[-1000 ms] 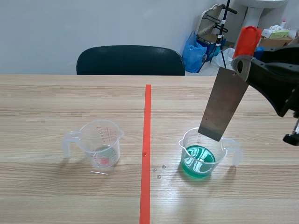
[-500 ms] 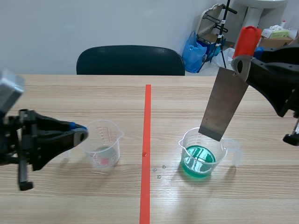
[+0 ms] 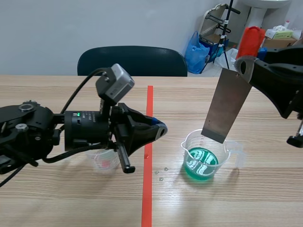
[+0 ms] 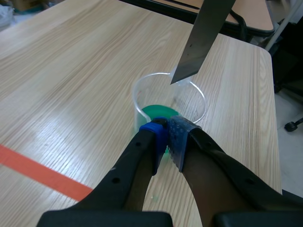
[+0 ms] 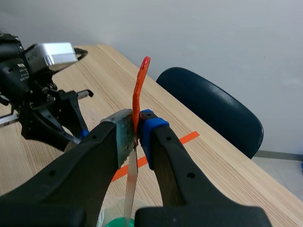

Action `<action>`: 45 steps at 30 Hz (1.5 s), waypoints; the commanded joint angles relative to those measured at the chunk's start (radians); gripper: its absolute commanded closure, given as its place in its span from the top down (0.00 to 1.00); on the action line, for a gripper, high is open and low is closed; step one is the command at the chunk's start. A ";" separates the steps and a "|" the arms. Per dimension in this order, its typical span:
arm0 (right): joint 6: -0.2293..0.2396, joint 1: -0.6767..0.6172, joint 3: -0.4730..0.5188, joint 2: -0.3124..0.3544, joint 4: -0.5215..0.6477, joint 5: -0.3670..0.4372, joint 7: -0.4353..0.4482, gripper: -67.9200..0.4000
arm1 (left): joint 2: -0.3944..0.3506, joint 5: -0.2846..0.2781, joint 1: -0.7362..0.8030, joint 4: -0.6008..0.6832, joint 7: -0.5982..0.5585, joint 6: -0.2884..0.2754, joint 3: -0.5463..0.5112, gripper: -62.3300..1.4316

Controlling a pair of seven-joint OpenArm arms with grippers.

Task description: Do the redox reaction experiment

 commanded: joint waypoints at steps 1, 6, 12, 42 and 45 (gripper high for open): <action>-0.003 0.006 0.016 0.004 0.018 0.015 0.015 0.03 | 0.019 -0.008 -0.009 0.008 -0.009 0.000 -0.005 0.06; -0.003 0.006 0.016 0.004 0.018 0.015 0.015 0.03 | 0.077 -0.009 -0.043 -0.003 0.010 0.008 0.011 0.06; -0.003 0.006 0.016 0.004 0.018 0.015 0.015 0.03 | 0.121 -0.053 -0.072 -0.009 0.053 0.027 0.024 0.06; -0.003 0.007 0.016 0.005 0.018 0.015 0.015 0.03 | 0.119 -0.052 -0.071 -0.010 0.053 0.035 0.034 0.06; -0.003 0.007 0.016 0.005 0.018 0.015 0.015 0.03 | 0.076 -0.052 -0.051 -0.008 0.023 0.034 0.023 0.06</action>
